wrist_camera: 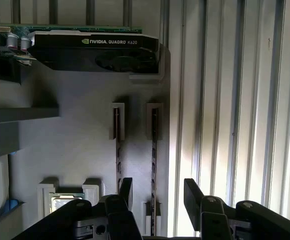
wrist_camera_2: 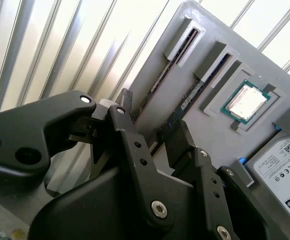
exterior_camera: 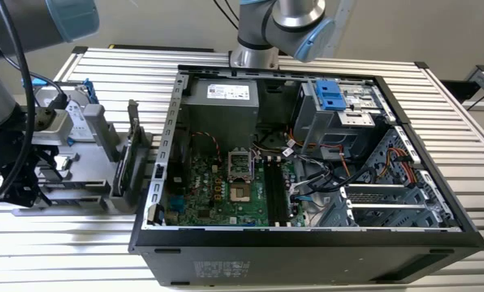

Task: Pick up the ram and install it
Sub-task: 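Pick up the ram and move it above insertion slot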

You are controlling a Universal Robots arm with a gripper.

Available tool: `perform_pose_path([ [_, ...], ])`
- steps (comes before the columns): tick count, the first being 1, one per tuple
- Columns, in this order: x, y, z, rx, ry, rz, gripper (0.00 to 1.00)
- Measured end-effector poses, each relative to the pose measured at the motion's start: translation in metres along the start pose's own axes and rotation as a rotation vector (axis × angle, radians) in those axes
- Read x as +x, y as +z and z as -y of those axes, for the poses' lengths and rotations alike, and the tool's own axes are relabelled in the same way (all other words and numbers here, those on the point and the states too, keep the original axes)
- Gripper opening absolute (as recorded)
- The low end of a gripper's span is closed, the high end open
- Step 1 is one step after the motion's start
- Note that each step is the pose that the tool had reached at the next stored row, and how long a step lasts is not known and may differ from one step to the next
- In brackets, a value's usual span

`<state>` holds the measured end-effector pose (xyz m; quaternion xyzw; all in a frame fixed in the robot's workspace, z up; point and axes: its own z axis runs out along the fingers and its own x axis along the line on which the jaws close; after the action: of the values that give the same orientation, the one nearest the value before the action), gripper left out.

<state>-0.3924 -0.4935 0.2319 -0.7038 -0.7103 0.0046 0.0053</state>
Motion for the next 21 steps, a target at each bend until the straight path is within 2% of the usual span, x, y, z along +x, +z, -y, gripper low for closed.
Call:
perform_pose_path([
  [21,0.0000,0.0053,-0.0001,0.0000,0.000,0.0001,1.00],
])
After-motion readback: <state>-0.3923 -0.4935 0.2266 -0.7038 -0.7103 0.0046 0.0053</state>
